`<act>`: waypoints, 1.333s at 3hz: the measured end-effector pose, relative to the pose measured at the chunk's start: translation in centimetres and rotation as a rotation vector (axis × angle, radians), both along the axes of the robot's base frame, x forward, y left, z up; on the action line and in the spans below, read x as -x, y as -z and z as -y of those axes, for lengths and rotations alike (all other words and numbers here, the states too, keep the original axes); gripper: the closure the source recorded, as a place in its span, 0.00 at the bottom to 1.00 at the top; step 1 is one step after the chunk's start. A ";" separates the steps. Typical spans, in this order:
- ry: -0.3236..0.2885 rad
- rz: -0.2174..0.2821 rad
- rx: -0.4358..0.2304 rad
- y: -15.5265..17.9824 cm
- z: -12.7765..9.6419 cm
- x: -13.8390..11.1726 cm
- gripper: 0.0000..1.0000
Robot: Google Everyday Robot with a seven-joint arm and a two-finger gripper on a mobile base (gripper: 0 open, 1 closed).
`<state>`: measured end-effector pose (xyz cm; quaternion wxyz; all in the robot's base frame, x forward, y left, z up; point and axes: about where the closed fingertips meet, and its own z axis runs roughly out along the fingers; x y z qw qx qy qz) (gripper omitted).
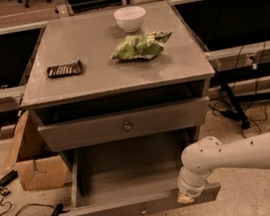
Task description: Open middle drawer
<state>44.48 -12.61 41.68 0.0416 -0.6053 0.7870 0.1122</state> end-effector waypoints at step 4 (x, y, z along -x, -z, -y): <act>-0.015 -0.070 0.006 -0.1 0.7 2.2 1.00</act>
Offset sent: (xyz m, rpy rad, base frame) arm -0.2996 -0.0773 0.0415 -0.0303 0.6477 0.1434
